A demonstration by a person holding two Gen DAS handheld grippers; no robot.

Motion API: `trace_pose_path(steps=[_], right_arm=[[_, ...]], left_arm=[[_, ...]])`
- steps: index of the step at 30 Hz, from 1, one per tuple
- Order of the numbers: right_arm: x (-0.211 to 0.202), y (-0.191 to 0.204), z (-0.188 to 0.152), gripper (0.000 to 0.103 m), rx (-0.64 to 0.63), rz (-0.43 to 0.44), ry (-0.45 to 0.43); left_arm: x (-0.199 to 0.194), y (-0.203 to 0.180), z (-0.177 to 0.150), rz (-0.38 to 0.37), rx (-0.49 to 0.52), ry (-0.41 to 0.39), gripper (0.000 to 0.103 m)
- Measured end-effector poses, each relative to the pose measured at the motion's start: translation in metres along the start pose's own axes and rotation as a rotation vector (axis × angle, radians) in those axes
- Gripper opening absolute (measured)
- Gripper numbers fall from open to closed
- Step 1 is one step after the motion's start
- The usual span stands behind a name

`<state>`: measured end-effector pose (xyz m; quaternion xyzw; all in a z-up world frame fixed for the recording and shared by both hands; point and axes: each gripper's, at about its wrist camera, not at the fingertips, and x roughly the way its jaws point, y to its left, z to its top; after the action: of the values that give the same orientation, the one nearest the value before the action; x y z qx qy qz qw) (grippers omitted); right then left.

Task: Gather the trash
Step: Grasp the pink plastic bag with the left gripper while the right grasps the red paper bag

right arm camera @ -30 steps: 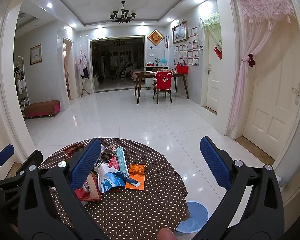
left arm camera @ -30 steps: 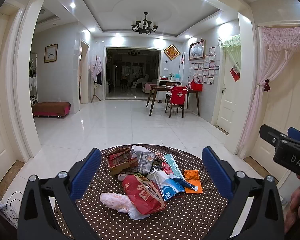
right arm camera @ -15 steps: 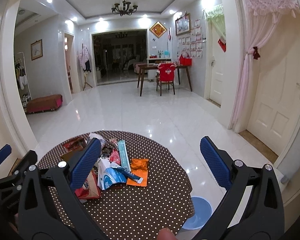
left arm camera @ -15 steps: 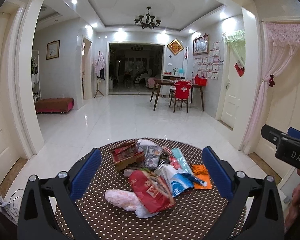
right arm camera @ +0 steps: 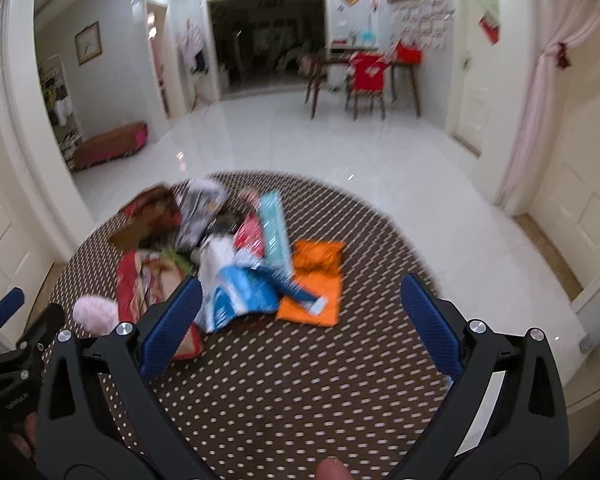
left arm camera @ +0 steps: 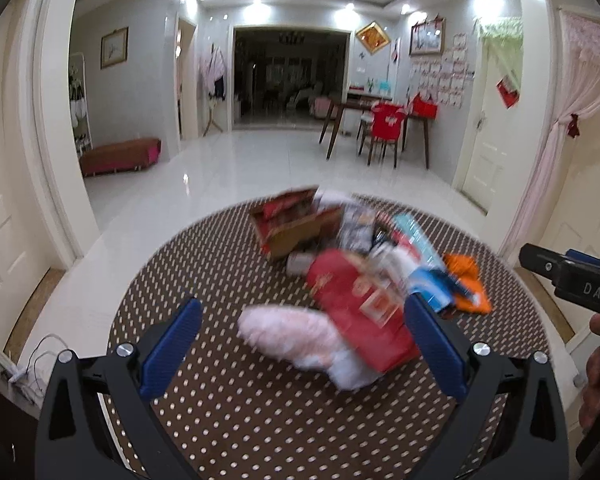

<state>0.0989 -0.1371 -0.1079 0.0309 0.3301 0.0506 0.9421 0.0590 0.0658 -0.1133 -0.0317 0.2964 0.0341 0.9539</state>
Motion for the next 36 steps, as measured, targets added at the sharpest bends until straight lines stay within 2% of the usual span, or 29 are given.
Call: trace_pose_path(steps=[5, 11, 12, 13, 14, 16, 19, 21, 26, 31, 34, 36], right_arm=[[0.033, 0.038, -0.017, 0.097, -0.056, 0.163, 0.107], [0.055, 0.085, -0.022, 0.096, -0.120, 0.292, 0.162], [0.059, 0.091, -0.023, 0.089, -0.132, 0.300, 0.168], [0.063, 0.097, -0.024, 0.069, -0.149, 0.300, 0.183], [0.066, 0.100, -0.026, 0.055, -0.156, 0.307, 0.195], [0.068, 0.102, -0.028, 0.033, -0.151, 0.347, 0.202], [0.060, 0.095, -0.026, 0.025, -0.130, 0.385, 0.196], [0.053, 0.083, -0.027, 0.023, -0.101, 0.416, 0.198], [0.032, 0.062, -0.026, 0.021, -0.087, 0.424, 0.165], [0.019, 0.045, -0.019, 0.020, -0.057, 0.435, 0.123], [0.012, 0.032, -0.015, 0.020, -0.016, 0.472, 0.096], [0.002, 0.020, -0.012, 0.020, 0.009, 0.481, 0.069]], left_arm=[[0.018, 0.022, -0.022, 0.048, -0.017, 0.076, 0.099], [0.023, 0.049, -0.029, 0.077, -0.056, 0.097, 0.099], [0.024, 0.052, -0.029, 0.076, -0.061, 0.100, 0.099], [0.025, 0.054, -0.029, 0.071, -0.064, 0.101, 0.099], [0.027, 0.054, -0.029, 0.066, -0.064, 0.103, 0.099], [0.030, 0.053, -0.029, 0.047, -0.057, 0.109, 0.099], [0.039, 0.049, -0.026, 0.032, -0.034, 0.119, 0.099], [0.047, 0.044, -0.022, 0.013, -0.027, 0.129, 0.099], [0.067, 0.033, -0.017, -0.049, -0.028, 0.164, 0.099], [0.089, 0.026, -0.013, -0.055, -0.046, 0.215, 0.099], [0.096, 0.020, -0.011, -0.112, -0.073, 0.228, 0.098], [0.101, 0.017, -0.011, -0.139, -0.083, 0.230, 0.076]])
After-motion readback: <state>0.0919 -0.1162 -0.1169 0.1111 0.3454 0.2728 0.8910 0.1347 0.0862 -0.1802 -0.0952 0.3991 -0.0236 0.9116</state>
